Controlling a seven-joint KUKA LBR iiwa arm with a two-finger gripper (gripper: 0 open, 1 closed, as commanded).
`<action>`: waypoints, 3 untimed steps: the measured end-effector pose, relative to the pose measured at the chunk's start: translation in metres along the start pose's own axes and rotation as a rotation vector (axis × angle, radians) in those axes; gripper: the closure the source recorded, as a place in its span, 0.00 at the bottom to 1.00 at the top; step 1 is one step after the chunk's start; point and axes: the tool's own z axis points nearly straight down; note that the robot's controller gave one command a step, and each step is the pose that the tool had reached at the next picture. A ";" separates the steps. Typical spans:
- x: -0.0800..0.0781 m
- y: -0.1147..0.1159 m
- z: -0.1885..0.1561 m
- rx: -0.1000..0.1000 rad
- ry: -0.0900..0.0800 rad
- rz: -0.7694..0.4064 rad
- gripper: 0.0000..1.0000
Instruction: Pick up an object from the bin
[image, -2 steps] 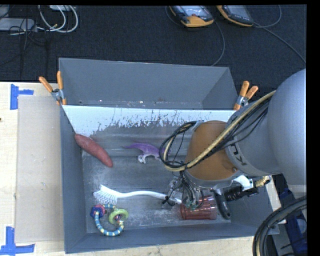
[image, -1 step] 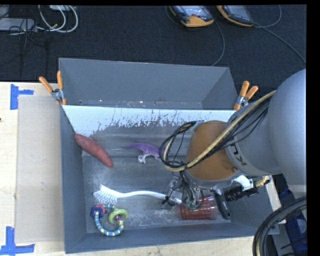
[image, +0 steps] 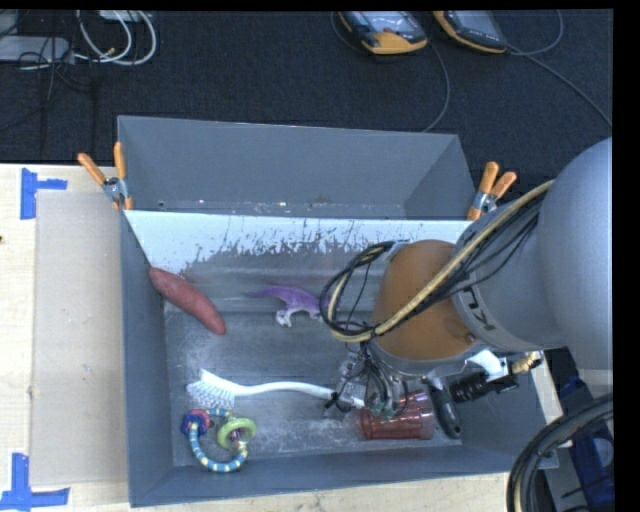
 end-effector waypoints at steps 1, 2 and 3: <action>0.002 -0.001 -0.027 0.001 0.004 0.000 1.00; 0.000 0.000 -0.041 -0.002 -0.003 -0.001 1.00; 0.000 0.000 -0.049 -0.001 -0.001 -0.002 1.00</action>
Offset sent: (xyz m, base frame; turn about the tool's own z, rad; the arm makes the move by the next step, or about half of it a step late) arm 0.0002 0.0001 0.0611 0.0000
